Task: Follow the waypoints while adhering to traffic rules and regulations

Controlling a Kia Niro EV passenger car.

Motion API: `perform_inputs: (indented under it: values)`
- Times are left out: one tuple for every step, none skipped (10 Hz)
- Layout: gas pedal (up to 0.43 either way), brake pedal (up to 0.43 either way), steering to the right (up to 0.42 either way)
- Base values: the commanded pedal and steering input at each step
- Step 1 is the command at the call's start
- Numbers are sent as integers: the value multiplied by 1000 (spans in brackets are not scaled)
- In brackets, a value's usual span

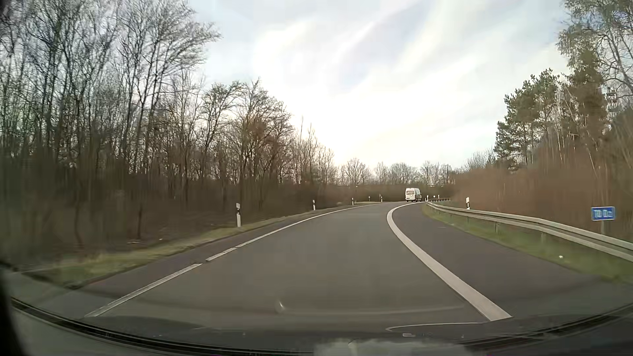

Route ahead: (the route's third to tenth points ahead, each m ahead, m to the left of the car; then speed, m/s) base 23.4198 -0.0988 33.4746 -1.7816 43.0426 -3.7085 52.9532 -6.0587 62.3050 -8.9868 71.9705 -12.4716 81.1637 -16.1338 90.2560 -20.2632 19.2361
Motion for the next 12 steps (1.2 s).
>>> perform_inputs:
  values:
    - [138,0,35]
    - [138,0,35]
    - [150,0,34]
    - [150,0,34]
    - [157,0,33]
    - [157,0,30]
    - [157,0,29]
    - [157,0,29]
    - [157,0,29]
    - [157,0,28]
    - [157,0,26]
    - [157,0,24]
